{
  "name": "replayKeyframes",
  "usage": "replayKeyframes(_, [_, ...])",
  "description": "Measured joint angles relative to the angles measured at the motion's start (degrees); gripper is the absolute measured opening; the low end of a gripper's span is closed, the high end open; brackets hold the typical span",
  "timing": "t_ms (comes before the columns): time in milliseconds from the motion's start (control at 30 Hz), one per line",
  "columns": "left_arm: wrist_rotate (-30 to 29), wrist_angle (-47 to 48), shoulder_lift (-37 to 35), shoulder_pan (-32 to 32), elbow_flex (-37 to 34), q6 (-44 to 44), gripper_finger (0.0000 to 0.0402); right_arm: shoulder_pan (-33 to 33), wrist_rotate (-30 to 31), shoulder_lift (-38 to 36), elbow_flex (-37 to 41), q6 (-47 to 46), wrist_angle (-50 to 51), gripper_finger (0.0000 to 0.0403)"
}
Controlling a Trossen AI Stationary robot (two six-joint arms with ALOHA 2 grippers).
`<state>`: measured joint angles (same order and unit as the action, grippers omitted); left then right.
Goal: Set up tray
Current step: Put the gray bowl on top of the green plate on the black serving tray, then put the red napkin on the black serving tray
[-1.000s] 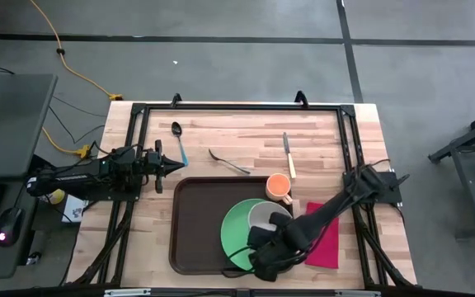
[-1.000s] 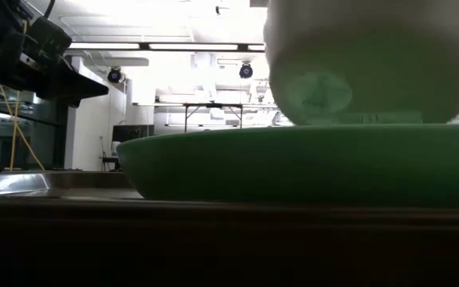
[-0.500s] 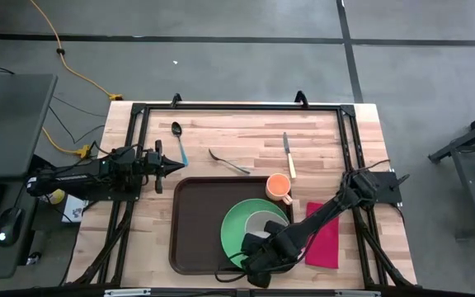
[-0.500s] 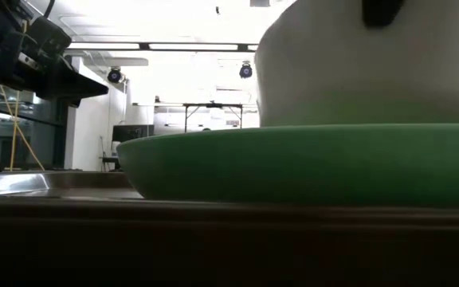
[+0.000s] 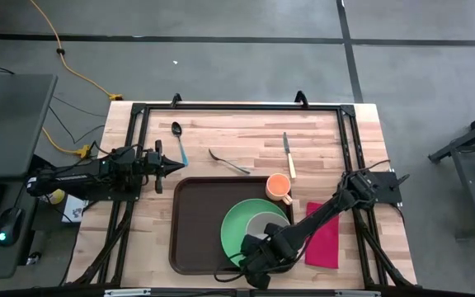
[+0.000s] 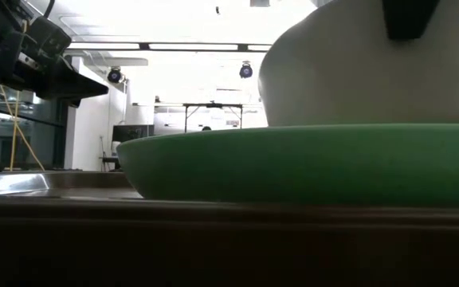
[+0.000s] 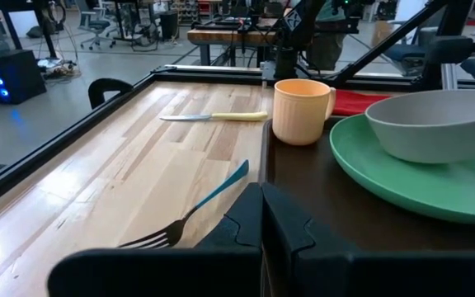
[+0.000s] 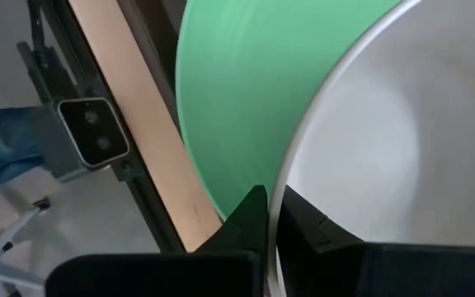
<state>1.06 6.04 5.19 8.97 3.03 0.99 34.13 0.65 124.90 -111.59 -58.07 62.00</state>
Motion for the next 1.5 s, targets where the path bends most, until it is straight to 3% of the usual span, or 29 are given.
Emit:
replayKeyframes(167, [0.0,0.0,0.0,0.0,0.0,0.0,0.0031,0.0,0.6,0.0,0.0,0.0,-0.6,0.0016])
replayKeyframes(600, [0.0,0.0,0.0,0.0,0.0,0.2,0.0031,-0.1,0.9,0.0,-0.2,0.6,-2.1,0.0137])
replayKeyframes(800, [0.0,0.0,0.0,0.0,0.0,0.2,0.0031,-0.8,6.7,-2.9,-2.3,-2.6,0.9,0.0144])
replayKeyframes(967, [0.0,0.0,0.0,0.0,0.0,0.2,0.0031,-0.7,14.7,-8.1,-3.8,-10.7,12.6,0.0138])
replayKeyframes(1100, [0.0,0.0,0.0,0.0,0.0,0.0,0.0031,-0.4,15.9,-12.5,-3.9,-21.2,27.4,0.0132])
replayKeyframes(1233, [0.0,0.0,0.0,0.0,0.0,0.0,0.0031,0.9,17.0,-18.0,0.4,-27.7,27.0,0.0130])
replayKeyframes(1333, [0.0,0.0,0.1,0.0,0.0,-1.1,0.0031,1.5,13.4,-21.7,6.1,-35.3,28.0,0.0130])
replayKeyframes(1500, [0.2,0.0,0.3,0.0,0.0,-3.2,0.0031,4.5,0.7,-25.9,20.0,-48.0,27.8,0.0130])
